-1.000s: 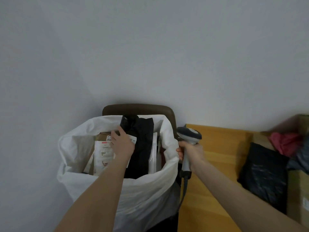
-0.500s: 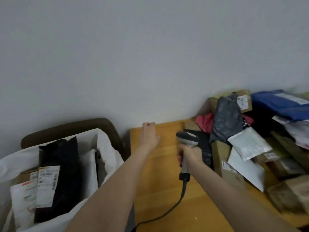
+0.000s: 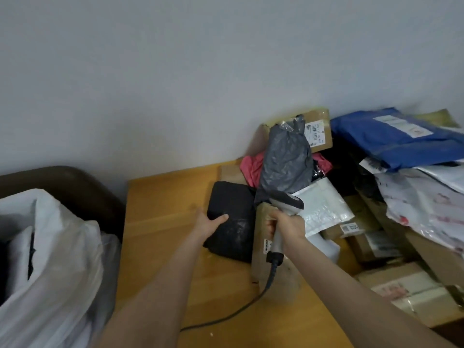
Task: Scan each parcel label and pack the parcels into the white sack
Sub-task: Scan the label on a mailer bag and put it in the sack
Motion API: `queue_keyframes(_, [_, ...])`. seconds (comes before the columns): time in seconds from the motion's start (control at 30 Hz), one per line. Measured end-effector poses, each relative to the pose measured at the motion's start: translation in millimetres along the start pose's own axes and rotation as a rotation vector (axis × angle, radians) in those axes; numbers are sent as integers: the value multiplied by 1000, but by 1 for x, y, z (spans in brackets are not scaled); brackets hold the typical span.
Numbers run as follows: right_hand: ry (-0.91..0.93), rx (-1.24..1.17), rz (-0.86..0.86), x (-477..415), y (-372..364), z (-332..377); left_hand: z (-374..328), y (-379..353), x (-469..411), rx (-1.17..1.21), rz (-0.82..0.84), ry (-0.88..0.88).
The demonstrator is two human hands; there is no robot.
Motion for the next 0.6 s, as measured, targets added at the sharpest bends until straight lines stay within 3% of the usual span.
queue_keyframes(0.17, [-60, -35, 129, -11, -5, -1, -5, 2, -5, -76, -163, -28])
queue_keyframes(0.37, [-64, -67, 167, -2, -9, 14, -56, 34, 28, -207, -335, -279])
queue_keyframes(0.6, [19, -171, 196, 27, -20, 41, -121, 103, 77, -78, -567, -558])
Point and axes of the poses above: each hand's wrist, its own x-axis away from the middle knuckle, its own y-axis out of the back of the hand, z = x × y, the point moved 6 cm from there along -x, towards the middle knuckle, and after that the axes turned 2 degrees about -y, right-handed, at the moved point
